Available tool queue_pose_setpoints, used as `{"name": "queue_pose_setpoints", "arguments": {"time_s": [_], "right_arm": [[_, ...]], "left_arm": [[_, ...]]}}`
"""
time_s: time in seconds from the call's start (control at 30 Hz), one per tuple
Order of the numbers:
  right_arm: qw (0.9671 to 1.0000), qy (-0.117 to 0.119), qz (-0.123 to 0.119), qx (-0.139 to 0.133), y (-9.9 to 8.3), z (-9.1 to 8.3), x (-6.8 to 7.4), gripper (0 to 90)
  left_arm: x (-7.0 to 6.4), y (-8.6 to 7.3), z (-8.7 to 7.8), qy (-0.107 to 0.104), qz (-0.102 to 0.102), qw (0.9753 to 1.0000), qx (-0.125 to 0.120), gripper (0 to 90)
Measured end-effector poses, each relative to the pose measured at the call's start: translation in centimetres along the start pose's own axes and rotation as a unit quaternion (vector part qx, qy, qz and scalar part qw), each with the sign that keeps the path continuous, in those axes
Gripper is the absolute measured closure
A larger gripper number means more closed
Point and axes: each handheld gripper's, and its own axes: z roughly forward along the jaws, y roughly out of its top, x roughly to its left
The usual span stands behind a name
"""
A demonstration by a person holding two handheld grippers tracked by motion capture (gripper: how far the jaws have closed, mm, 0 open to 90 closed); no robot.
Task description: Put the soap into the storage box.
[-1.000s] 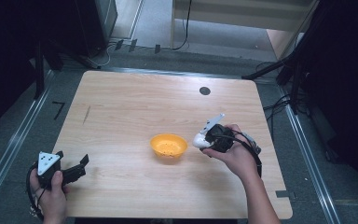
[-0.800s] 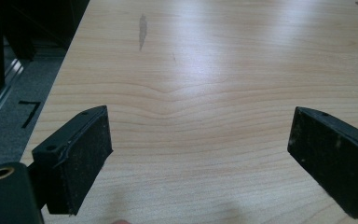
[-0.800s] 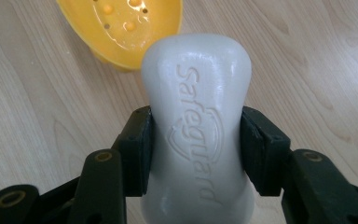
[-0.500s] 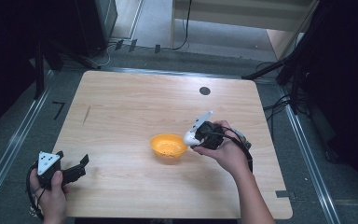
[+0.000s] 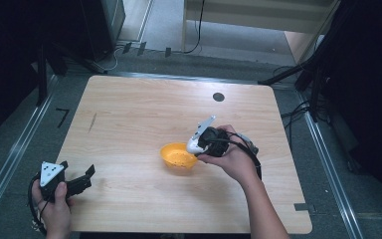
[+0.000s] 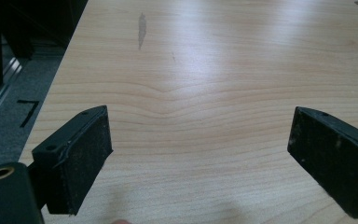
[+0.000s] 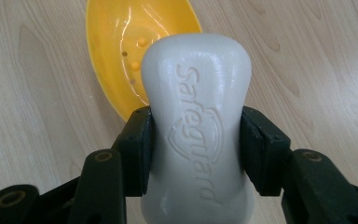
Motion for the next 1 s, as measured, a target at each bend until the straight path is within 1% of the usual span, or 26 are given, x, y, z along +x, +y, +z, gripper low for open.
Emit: {"name": "queue_pose_setpoints", "arguments": {"time_s": [0.17,0.33,0.63,0.67,0.77,1.0], "right_arm": [[0.9999,0.001,-0.011,0.001,0.6,0.3,0.2,50.9],[0.9999,0.006,-0.014,0.001,1.0,0.8,0.4,50.9],[0.9994,0.01,-0.034,0.003,2.0,1.3,0.6,50.9],[0.9994,0.013,-0.033,0.003,2.2,1.3,0.6,50.9],[0.9989,0.02,-0.042,0.004,2.5,1.6,0.7,50.9],[0.9976,0.027,-0.064,0.003,3.0,2.2,0.8,50.9]], "left_arm": [[0.0,0.0,0.0,-0.001,0.0,1.0,0.0,6.8],[0.0,0.0,0.0,0.0,-0.001,1.0,0.0,6.8],[0.0,0.0,0.0,-0.001,-0.001,1.0,0.0,6.8],[0.0,0.0,0.0,0.0,0.0,1.0,0.001,6.8],[0.0,0.0,0.0,-0.001,0.0,1.0,0.001,6.8],[0.0,0.0,0.0,-0.001,-0.001,1.0,0.0,6.8]]}}
